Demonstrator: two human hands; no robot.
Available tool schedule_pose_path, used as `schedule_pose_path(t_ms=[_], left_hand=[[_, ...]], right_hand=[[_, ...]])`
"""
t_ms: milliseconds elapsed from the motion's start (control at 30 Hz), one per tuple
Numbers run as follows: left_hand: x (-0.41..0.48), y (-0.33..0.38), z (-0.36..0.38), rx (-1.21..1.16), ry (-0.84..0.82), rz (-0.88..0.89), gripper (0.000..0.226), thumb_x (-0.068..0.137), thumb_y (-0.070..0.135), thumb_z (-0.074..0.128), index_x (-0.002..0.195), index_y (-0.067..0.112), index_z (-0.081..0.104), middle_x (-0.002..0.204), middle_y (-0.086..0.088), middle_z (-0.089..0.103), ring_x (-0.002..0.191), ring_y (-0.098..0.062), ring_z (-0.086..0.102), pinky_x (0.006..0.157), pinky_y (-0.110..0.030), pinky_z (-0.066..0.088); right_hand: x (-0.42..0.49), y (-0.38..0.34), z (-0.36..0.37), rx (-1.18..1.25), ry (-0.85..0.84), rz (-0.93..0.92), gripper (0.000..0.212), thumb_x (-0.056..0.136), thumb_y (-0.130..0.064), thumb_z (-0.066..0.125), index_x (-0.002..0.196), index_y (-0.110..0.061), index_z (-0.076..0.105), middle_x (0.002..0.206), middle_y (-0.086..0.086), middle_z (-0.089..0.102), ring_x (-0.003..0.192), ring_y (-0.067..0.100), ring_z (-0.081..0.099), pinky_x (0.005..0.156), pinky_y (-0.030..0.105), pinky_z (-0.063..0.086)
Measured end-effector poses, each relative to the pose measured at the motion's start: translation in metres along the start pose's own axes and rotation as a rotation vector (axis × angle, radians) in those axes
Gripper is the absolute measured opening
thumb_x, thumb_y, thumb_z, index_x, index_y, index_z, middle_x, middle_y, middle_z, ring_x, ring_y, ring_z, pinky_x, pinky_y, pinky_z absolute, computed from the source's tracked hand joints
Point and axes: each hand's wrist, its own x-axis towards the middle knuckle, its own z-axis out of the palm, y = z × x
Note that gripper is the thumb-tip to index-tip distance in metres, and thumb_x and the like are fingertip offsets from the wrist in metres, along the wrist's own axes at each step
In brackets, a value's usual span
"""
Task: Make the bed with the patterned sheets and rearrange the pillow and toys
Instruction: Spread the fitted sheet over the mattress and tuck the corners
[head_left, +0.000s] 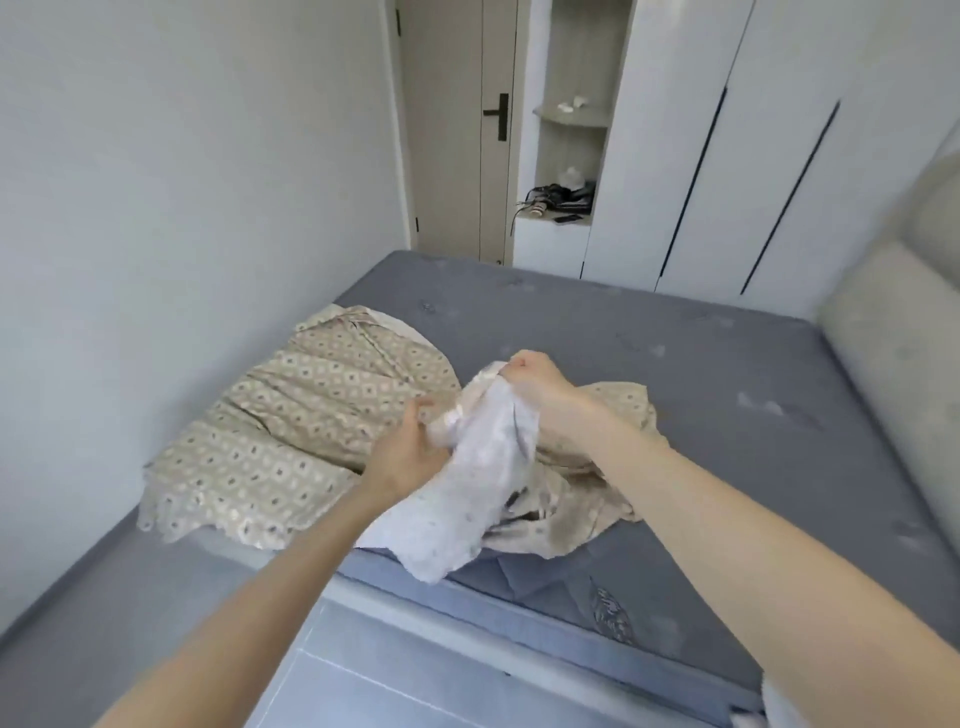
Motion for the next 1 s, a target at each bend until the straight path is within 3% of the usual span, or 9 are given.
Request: schedule_pose_path(t_ms=[100,167,267,300,400,567,767,867,1000], left_hand=[[0.009,0.007,0.007,-0.007,-0.051,0.103,0.016,0.091,0.023,0.051,0.107,0.023,0.05,0.07,0.005,0.055,0.075,-0.026,0.061,0.059,-0.03,0.039],[0.014,0.005,0.002,0.016,0.073,0.141,0.017,0.094,0.011,0.041,0.102,0.01,0.056,0.083,-0.006,0.061,0.089,-0.032,0.061,0.066,-0.033,0.039],[0.018,0.008,-0.011,0.045,0.208,0.163,0.028,0.095,0.006,0.038,0.118,0.005,0.052,0.108,-0.018,0.062,0.103,-0.037,0.057,0.078,-0.038,0.04],[0.018,0.014,-0.015,0.027,0.243,0.168,0.029,0.094,0.004,0.038,0.118,0.004,0.052,0.107,-0.019,0.062,0.102,-0.037,0.057,0.078,-0.038,0.04],[0.02,0.027,-0.026,-0.148,0.376,0.134,0.029,0.089,-0.001,0.035,0.11,0.005,0.054,0.103,-0.02,0.062,0.104,-0.038,0.056,0.083,-0.041,0.041],[0.027,0.018,-0.053,-0.173,0.521,0.1,0.016,0.087,0.0,0.035,0.087,0.011,0.047,0.076,0.001,0.051,0.079,-0.024,0.047,0.066,-0.029,0.026],[0.034,0.018,-0.057,-0.047,0.42,0.031,0.017,0.088,-0.001,0.04,0.084,0.003,0.056,0.08,-0.019,0.06,0.085,-0.035,0.057,0.063,-0.038,0.034],[0.045,0.036,-0.06,-0.029,0.419,0.04,0.018,0.088,0.0,0.046,0.085,-0.003,0.063,0.088,-0.028,0.064,0.094,-0.037,0.06,0.074,-0.04,0.044],[0.048,0.074,-0.042,-0.061,0.181,0.195,0.038,0.083,0.018,0.067,0.118,0.011,0.054,0.107,0.004,0.057,0.096,-0.015,0.054,0.082,-0.025,0.04]], right_hand=[[-0.007,0.002,-0.007,0.067,-0.143,0.141,0.017,0.087,-0.006,0.053,0.073,-0.014,0.046,0.076,0.007,0.036,0.068,0.019,0.037,0.064,0.03,0.028],[-0.013,0.01,-0.021,-0.008,-0.219,0.115,0.027,0.083,-0.019,0.07,0.068,-0.014,0.049,0.072,0.003,0.043,0.062,0.018,0.043,0.063,0.029,0.034],[-0.02,0.018,-0.035,-0.572,-0.436,0.137,0.07,0.069,-0.047,0.081,0.123,-0.009,0.057,0.123,0.003,0.059,0.11,0.023,0.058,0.097,0.038,0.046],[-0.018,0.022,-0.033,-0.758,-0.474,0.131,0.075,0.068,-0.046,0.081,0.128,-0.01,0.052,0.125,0.001,0.057,0.114,0.023,0.056,0.098,0.036,0.046],[-0.016,0.034,-0.017,-1.018,-0.356,-0.006,0.034,0.083,-0.025,0.069,0.106,-0.001,0.059,0.094,0.011,0.06,0.094,0.026,0.061,0.067,0.031,0.046],[0.003,0.061,-0.014,-0.843,-0.23,0.03,0.029,0.099,-0.014,0.038,0.119,0.001,0.053,0.128,0.016,0.055,0.116,0.03,0.053,0.09,0.035,0.043],[0.016,-0.011,-0.043,-0.255,0.351,-0.141,0.014,0.094,-0.003,0.033,0.1,-0.005,0.045,0.099,0.009,0.054,0.088,0.025,0.047,0.067,0.03,0.037],[0.014,-0.071,-0.056,0.015,0.355,-0.316,0.023,0.088,0.002,0.035,0.095,-0.004,0.056,0.084,0.002,0.053,0.08,0.018,0.045,0.054,0.021,0.034],[0.009,-0.079,-0.058,0.039,0.147,-0.188,0.018,0.089,-0.002,0.038,0.082,-0.01,0.052,0.08,0.01,0.045,0.076,0.019,0.042,0.063,0.028,0.028]])
